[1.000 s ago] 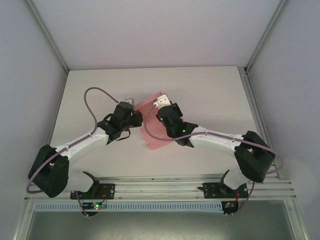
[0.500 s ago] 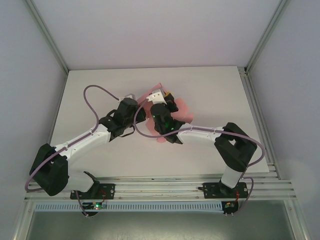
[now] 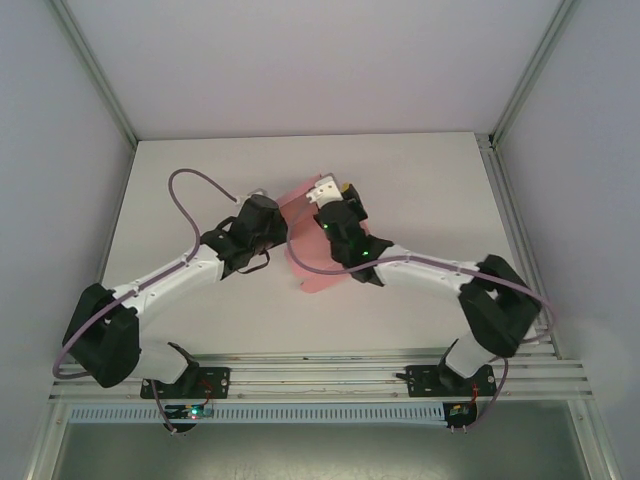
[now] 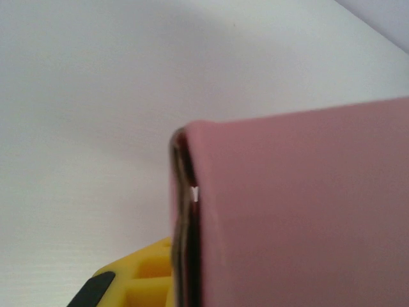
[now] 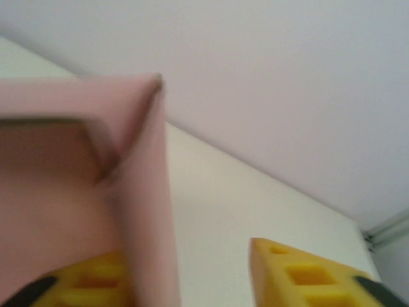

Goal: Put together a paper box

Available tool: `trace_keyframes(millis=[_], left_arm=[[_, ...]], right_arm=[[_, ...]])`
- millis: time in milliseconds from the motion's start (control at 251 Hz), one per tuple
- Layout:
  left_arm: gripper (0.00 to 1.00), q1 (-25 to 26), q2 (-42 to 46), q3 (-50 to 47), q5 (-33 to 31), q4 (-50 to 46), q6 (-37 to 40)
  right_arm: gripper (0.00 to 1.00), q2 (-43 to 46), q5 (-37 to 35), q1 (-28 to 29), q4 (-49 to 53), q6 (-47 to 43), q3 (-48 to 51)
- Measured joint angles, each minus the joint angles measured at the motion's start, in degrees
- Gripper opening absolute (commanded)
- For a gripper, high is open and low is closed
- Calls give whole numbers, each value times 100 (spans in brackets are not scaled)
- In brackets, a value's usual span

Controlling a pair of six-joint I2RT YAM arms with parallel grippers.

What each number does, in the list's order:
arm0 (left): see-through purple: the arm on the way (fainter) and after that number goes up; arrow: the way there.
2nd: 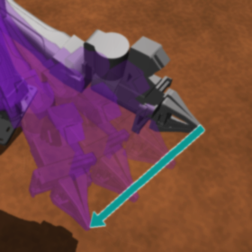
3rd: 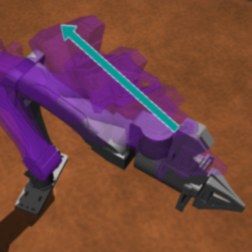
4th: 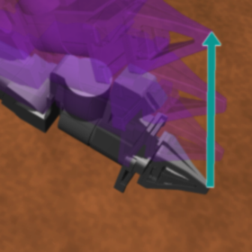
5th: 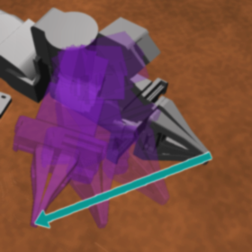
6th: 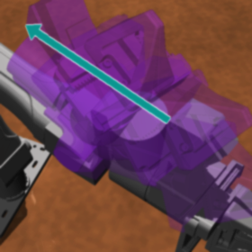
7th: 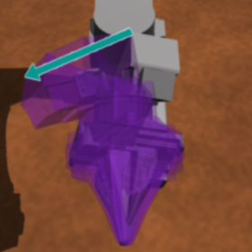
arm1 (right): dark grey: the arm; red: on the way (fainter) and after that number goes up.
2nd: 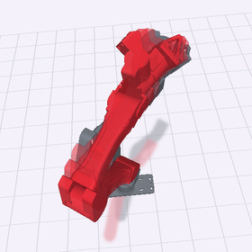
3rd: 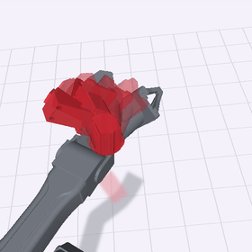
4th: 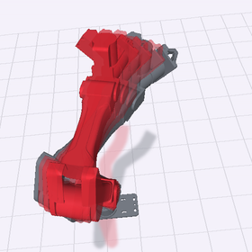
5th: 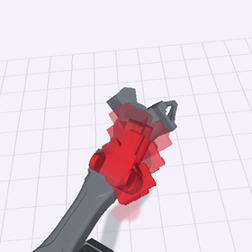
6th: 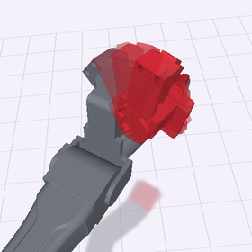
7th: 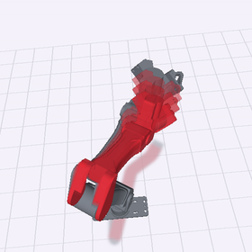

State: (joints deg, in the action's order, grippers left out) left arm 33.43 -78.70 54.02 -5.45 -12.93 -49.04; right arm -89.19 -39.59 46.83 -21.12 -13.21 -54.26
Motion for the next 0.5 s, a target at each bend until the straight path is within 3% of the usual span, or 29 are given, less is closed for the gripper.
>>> trace_keyframes(millis=[60,72,184,295,387,499], left_arm=[[0,0,68,55,-142,-245,197],[0,0,74,70,-177,-282,236],[0,-4,109,308,-601,-647,754],[0,-17,186,538,-1121,-835,1449],[0,-44,326,623,-1329,-833,2190],[0,-90,595,686,-1139,-848,3779]], right_arm=[[95,326,767,-83,214,109,243],[98,391,909,-103,249,157,293],[98,1161,2474,-131,544,306,835],[98,2192,3591,-138,549,525,1403],[98,3134,4048,-236,461,713,1808],[98,4083,4094,-566,588,964,2022]])
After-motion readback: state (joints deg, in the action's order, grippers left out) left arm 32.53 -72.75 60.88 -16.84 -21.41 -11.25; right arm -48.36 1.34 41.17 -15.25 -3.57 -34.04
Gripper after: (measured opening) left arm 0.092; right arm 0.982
